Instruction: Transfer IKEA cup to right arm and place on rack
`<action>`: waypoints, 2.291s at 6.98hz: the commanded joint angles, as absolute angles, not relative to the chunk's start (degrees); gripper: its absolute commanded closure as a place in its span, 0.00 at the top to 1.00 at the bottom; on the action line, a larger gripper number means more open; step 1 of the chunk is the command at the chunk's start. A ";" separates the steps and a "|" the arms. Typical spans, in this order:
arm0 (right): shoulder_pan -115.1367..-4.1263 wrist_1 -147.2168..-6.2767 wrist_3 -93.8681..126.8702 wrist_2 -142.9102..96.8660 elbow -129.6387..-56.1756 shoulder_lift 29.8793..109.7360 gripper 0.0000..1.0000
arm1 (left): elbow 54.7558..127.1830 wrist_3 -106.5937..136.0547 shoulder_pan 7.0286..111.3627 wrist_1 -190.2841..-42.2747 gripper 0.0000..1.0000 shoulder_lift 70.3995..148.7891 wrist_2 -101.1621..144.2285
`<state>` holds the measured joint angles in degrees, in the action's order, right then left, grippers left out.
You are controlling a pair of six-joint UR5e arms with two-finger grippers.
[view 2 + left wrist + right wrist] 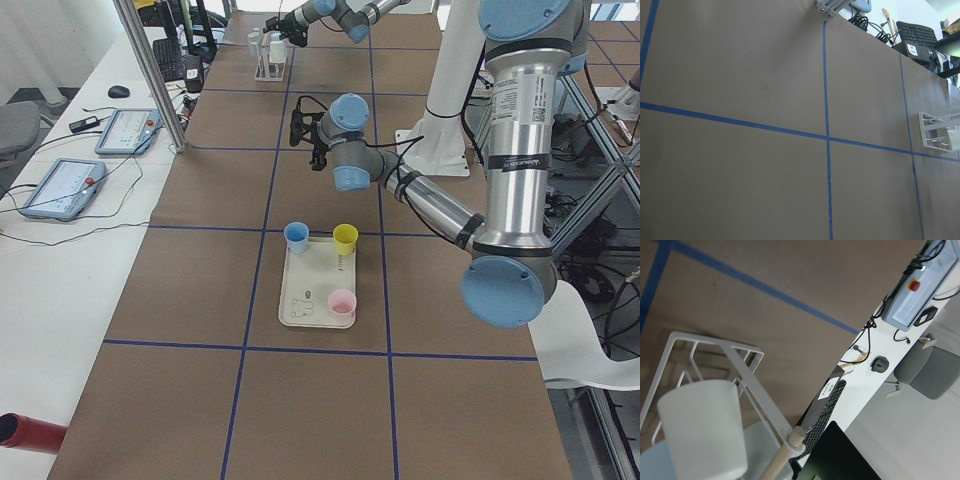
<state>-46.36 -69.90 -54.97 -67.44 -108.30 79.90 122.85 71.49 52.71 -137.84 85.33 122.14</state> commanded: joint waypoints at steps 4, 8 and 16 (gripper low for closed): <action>-44.66 -63.25 -0.55 -84.97 -117.16 80.07 1.00 | 117.62 56.69 54.32 -137.72 1.00 80.40 113.38; -36.75 -59.06 19.60 -84.55 -116.02 76.47 1.00 | 107.77 56.43 52.40 -138.25 1.00 85.43 109.43; -35.95 -59.06 19.51 -84.46 -115.49 76.55 1.00 | 100.19 56.34 44.47 -143.70 0.41 84.55 100.20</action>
